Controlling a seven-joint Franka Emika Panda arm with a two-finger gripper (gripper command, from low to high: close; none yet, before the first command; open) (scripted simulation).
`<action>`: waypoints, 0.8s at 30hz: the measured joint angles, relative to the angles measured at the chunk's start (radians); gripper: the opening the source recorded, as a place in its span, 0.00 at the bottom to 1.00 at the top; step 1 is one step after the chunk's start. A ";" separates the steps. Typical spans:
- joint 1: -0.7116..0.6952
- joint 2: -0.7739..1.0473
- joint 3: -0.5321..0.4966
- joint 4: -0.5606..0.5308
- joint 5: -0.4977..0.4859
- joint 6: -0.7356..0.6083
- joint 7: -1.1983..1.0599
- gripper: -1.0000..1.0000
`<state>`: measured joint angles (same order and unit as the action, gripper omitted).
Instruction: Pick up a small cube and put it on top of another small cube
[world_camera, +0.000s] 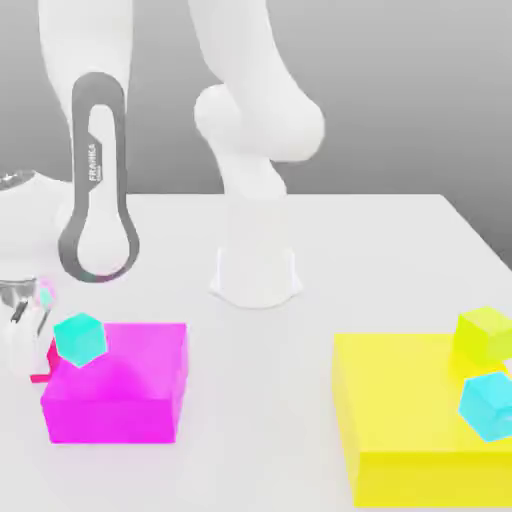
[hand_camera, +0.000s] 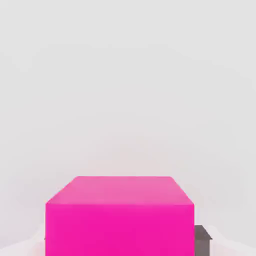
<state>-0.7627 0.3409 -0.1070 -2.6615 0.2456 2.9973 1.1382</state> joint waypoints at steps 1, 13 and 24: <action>0.007 -0.013 -0.008 -0.003 -0.007 -0.011 0.006 0.00; 0.130 -0.200 -0.046 0.035 -0.201 -0.195 0.124 0.00; 0.495 -0.340 0.217 0.109 -0.136 -0.382 0.258 0.00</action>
<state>-0.2679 0.0012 0.1097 -2.5523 0.1096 2.6157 1.3965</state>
